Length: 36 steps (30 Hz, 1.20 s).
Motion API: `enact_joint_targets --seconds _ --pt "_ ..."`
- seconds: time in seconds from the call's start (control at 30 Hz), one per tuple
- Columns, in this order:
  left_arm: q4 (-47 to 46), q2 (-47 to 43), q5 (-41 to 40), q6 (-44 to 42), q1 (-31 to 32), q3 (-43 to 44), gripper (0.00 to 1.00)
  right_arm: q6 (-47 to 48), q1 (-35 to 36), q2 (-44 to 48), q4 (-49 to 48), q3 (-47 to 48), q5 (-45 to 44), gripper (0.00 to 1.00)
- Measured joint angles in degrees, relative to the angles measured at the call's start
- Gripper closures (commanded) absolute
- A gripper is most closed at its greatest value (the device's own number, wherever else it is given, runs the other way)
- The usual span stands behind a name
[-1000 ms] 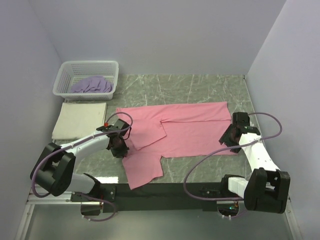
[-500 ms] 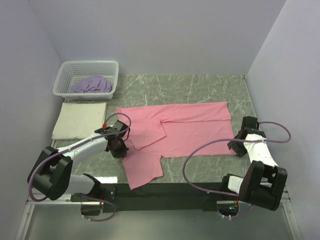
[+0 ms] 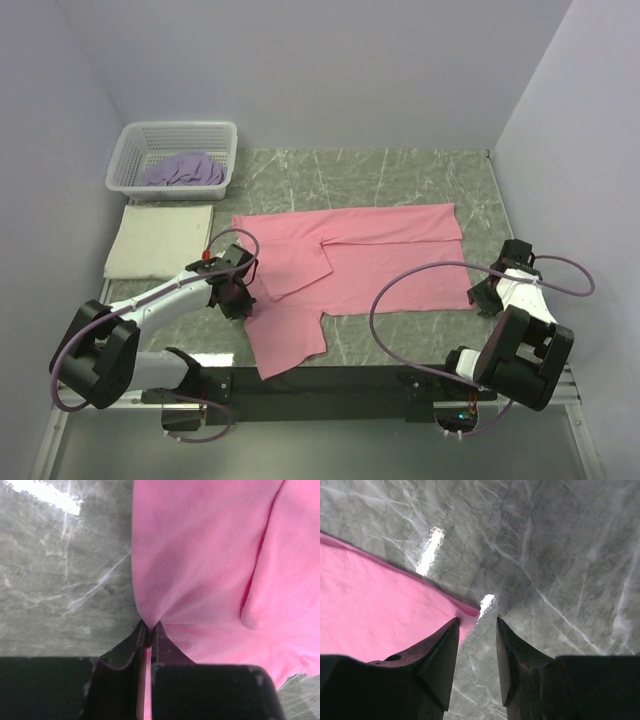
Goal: Fold and stack the t-shirts
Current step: Fold the tshirt
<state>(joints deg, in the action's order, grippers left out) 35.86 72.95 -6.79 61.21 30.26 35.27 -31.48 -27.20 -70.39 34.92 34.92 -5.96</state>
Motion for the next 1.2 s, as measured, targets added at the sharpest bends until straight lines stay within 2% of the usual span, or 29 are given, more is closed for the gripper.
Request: enact_joint_targets --seconds 0.43,0.57,0.7,0.8,1.03,1.2 --pt "1.5 -1.0 -0.2 0.0 0.1 -0.5 0.99 1.5 -0.2 -1.5 -1.6 0.0 2.5 0.58" --pt "1.5 -1.2 -0.2 0.0 0.1 -0.7 0.99 1.5 -0.2 -2.0 -1.6 0.0 2.6 0.62" --pt "1.5 -1.4 -0.2 0.0 0.1 -0.7 0.99 1.5 -0.2 -3.2 -1.7 0.0 2.6 0.72" --pt "1.7 -1.9 -0.4 0.0 0.1 -1.0 0.99 1.5 -0.3 -3.7 -2.1 0.2 2.8 0.75" --pt "1.7 -2.0 -0.4 0.0 0.1 -1.2 0.99 1.3 -0.3 -4.6 -2.9 0.7 4.0 0.99" --pt "1.7 -2.2 -0.5 0.0 0.1 -1.2 0.99 1.3 -0.3 -4.3 -2.7 0.7 3.7 1.00"
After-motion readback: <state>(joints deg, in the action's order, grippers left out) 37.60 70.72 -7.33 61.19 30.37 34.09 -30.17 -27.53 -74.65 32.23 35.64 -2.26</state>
